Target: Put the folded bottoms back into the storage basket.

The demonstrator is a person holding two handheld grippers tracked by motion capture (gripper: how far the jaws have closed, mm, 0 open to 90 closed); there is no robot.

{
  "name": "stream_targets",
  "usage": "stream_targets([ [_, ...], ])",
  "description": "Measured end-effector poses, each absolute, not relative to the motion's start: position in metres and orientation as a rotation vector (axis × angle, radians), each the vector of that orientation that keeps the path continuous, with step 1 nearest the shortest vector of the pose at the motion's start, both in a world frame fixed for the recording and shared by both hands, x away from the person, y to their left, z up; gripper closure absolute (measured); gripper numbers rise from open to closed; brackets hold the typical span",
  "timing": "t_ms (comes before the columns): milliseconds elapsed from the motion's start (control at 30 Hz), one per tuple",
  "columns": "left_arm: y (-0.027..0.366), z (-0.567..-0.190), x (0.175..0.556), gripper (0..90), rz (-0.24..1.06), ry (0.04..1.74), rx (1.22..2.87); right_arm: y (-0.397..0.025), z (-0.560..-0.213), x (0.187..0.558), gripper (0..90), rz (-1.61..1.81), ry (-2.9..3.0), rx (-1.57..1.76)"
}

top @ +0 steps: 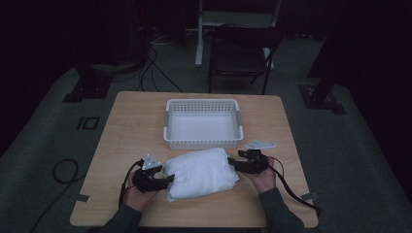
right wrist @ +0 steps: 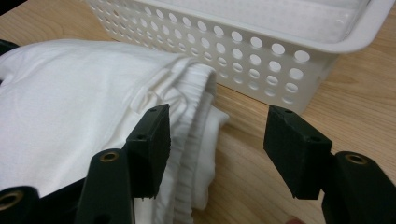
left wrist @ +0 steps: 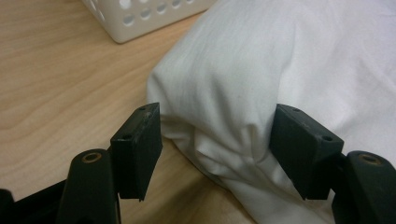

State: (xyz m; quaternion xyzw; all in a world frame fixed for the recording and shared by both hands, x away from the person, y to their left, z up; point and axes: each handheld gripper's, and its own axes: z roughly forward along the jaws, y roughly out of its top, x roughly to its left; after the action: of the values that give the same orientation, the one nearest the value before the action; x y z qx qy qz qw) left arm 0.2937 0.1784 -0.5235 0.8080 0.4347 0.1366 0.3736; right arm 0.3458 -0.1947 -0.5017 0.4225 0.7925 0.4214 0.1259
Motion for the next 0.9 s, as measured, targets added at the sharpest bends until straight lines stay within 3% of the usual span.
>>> stream_targets([
  [500,0.162,-0.520,0.314,37.0,0.399,1.135,2.079,-0.195,-0.497,0.342,35.0,1.282,2.275,1.271],
  [900,0.161,-0.503,0.315,34.1,0.386,1.122,2.005,-0.185,-0.496,0.338,20.9,1.233,2.312,1.258],
])
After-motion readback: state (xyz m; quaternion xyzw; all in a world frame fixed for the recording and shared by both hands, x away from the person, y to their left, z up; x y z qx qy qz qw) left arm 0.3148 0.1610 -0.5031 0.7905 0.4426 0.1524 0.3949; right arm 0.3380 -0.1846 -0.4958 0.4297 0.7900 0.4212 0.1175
